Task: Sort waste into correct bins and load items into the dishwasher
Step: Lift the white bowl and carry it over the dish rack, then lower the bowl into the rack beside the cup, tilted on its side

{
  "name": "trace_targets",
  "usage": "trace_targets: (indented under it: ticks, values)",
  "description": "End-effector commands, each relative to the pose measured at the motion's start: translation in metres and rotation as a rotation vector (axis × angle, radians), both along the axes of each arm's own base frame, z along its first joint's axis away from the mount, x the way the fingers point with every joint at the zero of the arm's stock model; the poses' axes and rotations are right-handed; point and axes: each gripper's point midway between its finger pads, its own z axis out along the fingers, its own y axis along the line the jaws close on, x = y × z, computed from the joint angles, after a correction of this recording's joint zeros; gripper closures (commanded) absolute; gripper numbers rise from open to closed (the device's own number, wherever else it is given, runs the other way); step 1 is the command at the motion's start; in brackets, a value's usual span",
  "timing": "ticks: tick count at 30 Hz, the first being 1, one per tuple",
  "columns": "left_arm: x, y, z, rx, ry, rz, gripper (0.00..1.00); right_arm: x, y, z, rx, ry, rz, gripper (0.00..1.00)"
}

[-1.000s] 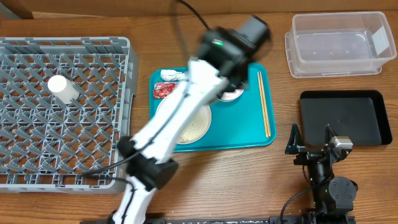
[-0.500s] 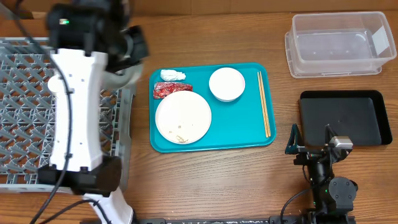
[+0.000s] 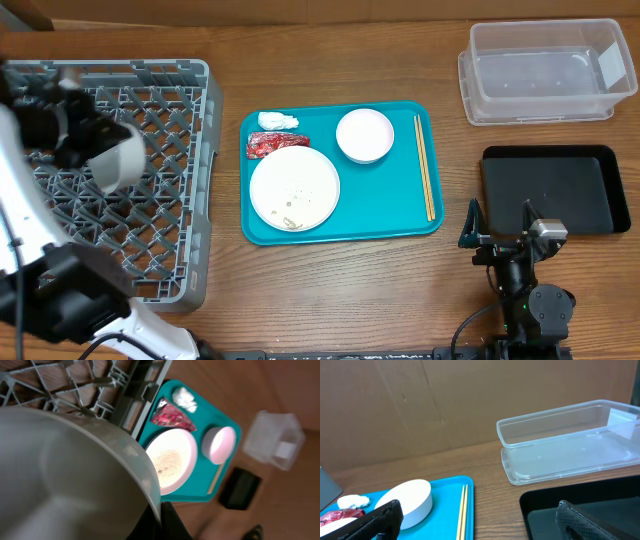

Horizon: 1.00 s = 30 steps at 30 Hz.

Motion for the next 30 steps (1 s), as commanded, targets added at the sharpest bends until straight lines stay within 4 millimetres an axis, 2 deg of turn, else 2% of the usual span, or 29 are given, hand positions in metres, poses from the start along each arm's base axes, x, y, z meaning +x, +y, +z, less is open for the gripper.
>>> trace_targets:
  ticks: [1,7,13,21,26,30]
  values:
    - [-0.004,0.011,0.013,-0.198,-0.200,0.004,0.96,0.000,0.000,-0.001,-0.007,-0.007,-0.001,0.00]
    - [-0.018,0.045,-0.011,-0.401,-0.378,0.133,0.96,0.000,0.000,-0.001,-0.007,-0.007,-0.001,0.00]
    - [-0.025,0.063,-0.024,-0.503,-0.541,0.227,0.96,0.000,0.000,-0.001,-0.007,-0.007,-0.001,0.00]
    - [-0.023,0.072,-0.027,-0.448,-0.634,0.202,0.96,0.000,0.000,-0.001,-0.007,-0.007,-0.001,0.00]
    - [-0.023,0.076,-0.043,-0.348,-0.605,0.159,0.96,0.000,0.000,-0.001,-0.007,-0.007,-0.002,0.00]
    - [-0.023,0.076,-0.047,-0.319,-0.616,0.136,0.96,0.000,0.000,-0.001,-0.007,-0.007,-0.002,0.00]
